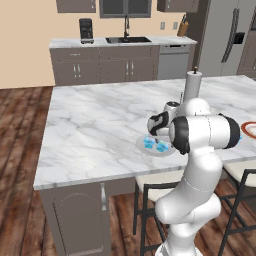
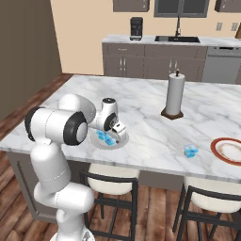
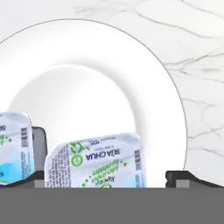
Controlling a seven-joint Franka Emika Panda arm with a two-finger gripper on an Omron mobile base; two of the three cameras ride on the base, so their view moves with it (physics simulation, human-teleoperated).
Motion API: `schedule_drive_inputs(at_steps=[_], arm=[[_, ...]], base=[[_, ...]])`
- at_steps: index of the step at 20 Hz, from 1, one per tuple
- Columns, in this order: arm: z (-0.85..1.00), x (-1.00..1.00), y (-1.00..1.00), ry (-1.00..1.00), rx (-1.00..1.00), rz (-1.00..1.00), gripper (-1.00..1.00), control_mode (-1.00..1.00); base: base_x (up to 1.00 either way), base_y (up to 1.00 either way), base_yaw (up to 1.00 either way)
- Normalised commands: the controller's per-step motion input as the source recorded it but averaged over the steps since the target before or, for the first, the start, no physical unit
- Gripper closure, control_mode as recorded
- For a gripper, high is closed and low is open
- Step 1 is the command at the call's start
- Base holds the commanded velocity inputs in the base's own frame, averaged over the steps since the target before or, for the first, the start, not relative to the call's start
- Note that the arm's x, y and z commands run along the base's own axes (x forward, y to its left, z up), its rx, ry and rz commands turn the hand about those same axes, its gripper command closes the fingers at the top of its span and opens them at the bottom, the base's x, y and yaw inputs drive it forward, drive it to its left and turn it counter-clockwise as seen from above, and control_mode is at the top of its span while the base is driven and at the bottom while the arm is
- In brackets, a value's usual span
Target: Place two yogurt containers on each plate.
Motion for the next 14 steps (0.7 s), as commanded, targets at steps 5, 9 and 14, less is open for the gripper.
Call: schedule_drive_inputs(at_steps=[5, 9, 14], arm=[[0.33, 0.0, -0.06, 0.0, 0.02, 0.0, -1.0, -1.0], [0.01, 0.0, 0.0, 0.0, 0.0, 0.0, -1.0, -1.0], [0.0, 0.0, 0.0, 0.0, 0.0, 0.0, -1.0, -1.0]], base=[[0.0, 0.0, 0.0], [0.0, 0.0, 0.0], [0.0, 0.0, 0.0]])
